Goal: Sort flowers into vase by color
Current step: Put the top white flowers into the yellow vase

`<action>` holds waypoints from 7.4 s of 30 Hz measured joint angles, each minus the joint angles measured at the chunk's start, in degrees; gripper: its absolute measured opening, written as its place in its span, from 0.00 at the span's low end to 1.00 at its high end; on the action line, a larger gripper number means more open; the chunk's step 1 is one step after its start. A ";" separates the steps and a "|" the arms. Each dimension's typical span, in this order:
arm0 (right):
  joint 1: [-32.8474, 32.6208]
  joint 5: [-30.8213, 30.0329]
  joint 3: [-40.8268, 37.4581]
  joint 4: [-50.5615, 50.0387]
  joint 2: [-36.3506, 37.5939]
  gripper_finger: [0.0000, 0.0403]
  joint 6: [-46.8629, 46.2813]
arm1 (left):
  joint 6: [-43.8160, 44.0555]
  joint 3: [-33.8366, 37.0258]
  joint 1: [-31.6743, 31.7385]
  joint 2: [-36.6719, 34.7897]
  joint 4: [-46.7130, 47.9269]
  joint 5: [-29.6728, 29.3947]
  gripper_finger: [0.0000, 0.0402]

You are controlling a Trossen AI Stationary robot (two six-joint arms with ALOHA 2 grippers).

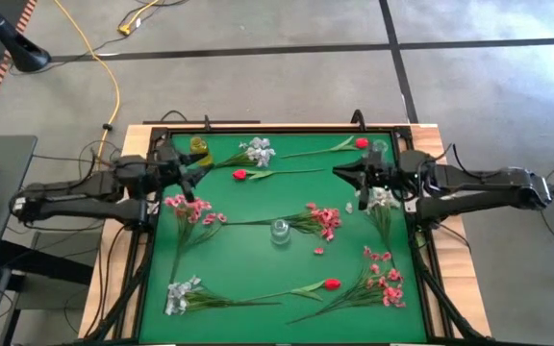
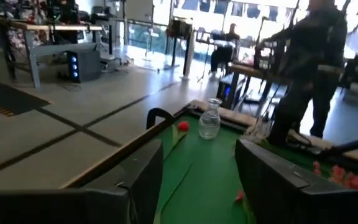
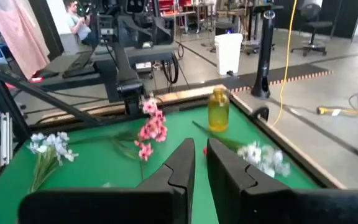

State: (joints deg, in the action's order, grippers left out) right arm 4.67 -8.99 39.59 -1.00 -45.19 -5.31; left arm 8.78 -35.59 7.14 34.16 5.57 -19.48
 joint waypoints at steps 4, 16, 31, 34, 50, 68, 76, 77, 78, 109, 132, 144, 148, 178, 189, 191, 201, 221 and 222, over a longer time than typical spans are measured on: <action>0.39 0.04 6.43 -5.91 -3.62 0.17 0.87 | -1.97 -7.72 0.00 8.10 3.65 1.30 0.48; -2.82 5.08 17.73 -30.37 -10.32 0.18 0.72 | -6.00 -19.02 -0.06 27.86 12.27 1.49 0.48; -10.29 4.37 17.79 -33.67 -13.79 0.32 -4.89 | -12.25 -34.09 14.31 49.67 35.90 -1.15 0.61; -10.36 3.35 17.79 -33.78 -14.82 0.39 -5.25 | -18.51 -38.07 18.08 55.88 40.01 -0.49 0.61; -10.36 3.06 17.77 -33.11 -17.53 0.51 -9.86 | -30.80 -44.58 26.68 73.13 51.22 7.31 0.60; -10.32 3.06 17.77 -33.10 -17.51 0.51 -9.82 | -36.18 -44.55 29.13 79.20 51.61 7.10 0.60; -10.32 3.06 17.77 -33.29 -17.51 0.49 -9.69 | -36.18 -44.48 28.87 81.76 51.62 6.54 0.60; -10.32 3.04 17.77 -33.29 -17.51 0.48 -9.69 | -36.26 -44.50 28.87 81.87 51.24 6.55 0.60; -10.32 3.04 17.77 -33.29 -17.51 0.48 -9.69 | -36.37 -44.50 28.87 82.00 51.31 6.64 0.60; -10.32 3.08 17.73 -33.30 -17.51 0.45 -9.80 | -28.78 -44.41 28.96 67.94 45.96 19.73 0.07; -10.32 3.08 17.73 -32.78 -17.51 0.45 -12.63 | -20.72 -39.81 42.89 31.99 30.31 30.86 0.06; -9.85 3.06 17.73 -32.78 -17.51 0.45 -12.73 | -10.30 -19.89 53.05 21.50 13.81 30.69 0.06; -9.80 3.02 17.73 -32.78 -17.51 0.45 -12.75 | -9.77 -16.75 53.48 20.88 13.90 29.38 0.06; -9.77 2.93 17.73 -32.81 -17.51 0.45 -12.71 | -11.41 -15.94 53.55 19.47 15.19 23.32 0.06; -9.77 2.93 17.73 -32.81 -17.51 0.45 -12.71 | -11.08 -10.89 53.55 19.43 12.36 23.89 0.06; -9.77 2.93 17.73 -32.81 -17.51 0.45 -12.71 | -11.07 -10.08 53.55 19.43 12.30 24.01 0.06; -9.77 2.93 17.73 -32.83 -17.49 0.45 -12.66 | -10.98 -5.35 53.55 19.43 10.00 25.28 0.06; -9.77 2.91 17.73 -32.85 -17.50 0.45 -10.70 | -13.95 -5.34 53.53 19.40 15.86 25.69 0.28; -9.77 2.91 17.73 -32.85 -17.49 0.45 -10.67 | -14.10 -5.34 53.53 19.41 16.76 25.74 0.30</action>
State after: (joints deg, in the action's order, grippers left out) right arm -5.10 -6.09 57.32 -33.85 -62.68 -15.99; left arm -5.33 -40.93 60.66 53.57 22.33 6.26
